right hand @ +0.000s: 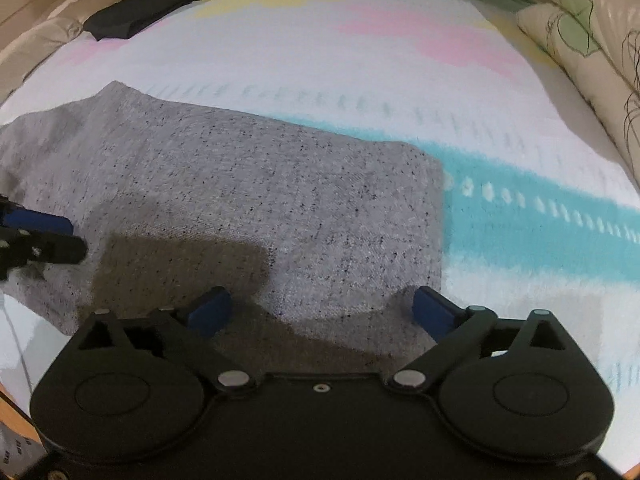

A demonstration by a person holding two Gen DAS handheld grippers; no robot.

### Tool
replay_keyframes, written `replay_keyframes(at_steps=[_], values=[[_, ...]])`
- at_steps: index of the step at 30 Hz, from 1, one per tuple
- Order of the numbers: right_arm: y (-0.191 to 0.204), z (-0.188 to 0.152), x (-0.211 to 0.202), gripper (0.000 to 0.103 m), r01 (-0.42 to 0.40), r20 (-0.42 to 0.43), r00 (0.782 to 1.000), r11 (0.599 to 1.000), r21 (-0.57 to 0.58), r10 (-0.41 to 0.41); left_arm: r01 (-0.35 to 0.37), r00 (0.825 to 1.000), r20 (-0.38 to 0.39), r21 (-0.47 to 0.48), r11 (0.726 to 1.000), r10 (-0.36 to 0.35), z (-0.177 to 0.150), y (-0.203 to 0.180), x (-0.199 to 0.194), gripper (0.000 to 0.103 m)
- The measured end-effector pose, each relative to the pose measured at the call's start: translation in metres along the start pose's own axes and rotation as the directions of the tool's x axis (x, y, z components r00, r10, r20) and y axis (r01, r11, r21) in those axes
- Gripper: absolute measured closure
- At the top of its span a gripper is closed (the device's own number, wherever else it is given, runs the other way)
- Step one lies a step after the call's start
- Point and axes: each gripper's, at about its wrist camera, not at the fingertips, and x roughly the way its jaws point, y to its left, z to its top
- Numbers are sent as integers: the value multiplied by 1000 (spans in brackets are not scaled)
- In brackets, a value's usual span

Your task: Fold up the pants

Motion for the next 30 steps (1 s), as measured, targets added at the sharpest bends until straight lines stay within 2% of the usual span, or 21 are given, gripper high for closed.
replay_keyframes(at_steps=[1, 3, 5, 6, 8, 10, 13, 16, 17, 18, 20, 22, 24, 26, 30], values=[[-2, 1, 1, 4, -6, -5, 1000, 1000, 5, 6, 10, 1000, 5, -33, 999, -10, 2, 6, -2, 60], [-5, -1, 1, 4, -16, -12, 1000, 1000, 20, 16, 28, 999, -33, -97, 995, -31, 2, 17, 4, 45], [-6, -3, 1, 3, -20, -12, 1000, 1000, 22, 20, 58, 994, -85, -168, 984, -73, -2, 28, 15, 44], [-6, -3, 1, 2, -20, -11, 1000, 1000, 21, 20, 75, 992, -83, -183, 980, -91, -4, 29, 18, 38], [-4, -3, 2, 2, -20, -10, 1000, 1000, 21, 20, 93, 993, -62, -145, 985, -103, -1, 23, 22, 33], [-4, -3, 2, 1, -21, -9, 1000, 1000, 22, 21, 109, 992, -54, -112, 988, -116, 5, 16, 29, 32], [-4, -3, 3, 1, -20, -9, 1000, 999, 28, 20, 154, 986, -37, -129, 980, -160, 13, 9, 38, 32], [-3, -3, 3, 1, -18, -5, 1000, 999, 29, 18, 136, 989, -47, -110, 985, -142, 15, 1, 41, 34], [-4, -3, 2, 1, -18, -4, 1000, 999, 28, 18, 116, 992, -46, -113, 987, -122, 15, 0, 42, 42], [-4, -3, 2, 1, -20, -3, 1000, 999, 27, 20, 90, 995, -41, -119, 989, -96, 13, -1, 41, 56], [-5, -3, 3, 1, -23, -3, 1000, 999, 27, 23, 40, 998, -49, -119, 992, -46, 12, 0, 40, 69], [-5, -3, 2, 1, -25, -4, 1000, 999, 25, 25, 43, 998, -45, -96, 994, -47, 11, -1, 38, 85], [-5, -3, 1, 1, -24, -4, 1000, 999, 21, 24, 56, 998, -5, -93, 994, -57, 7, -2, 31, 89], [-4, -3, 0, 1, -24, 1, 1000, 999, 22, 24, 29, 999, 45, -47, 998, -27, 5, -9, 19, 90], [-7, 0, -12, 5, -26, 44, 999, 1000, 16, 25, 49, 983, 179, 6, 999, -49, 6, -10, -21, 90]])
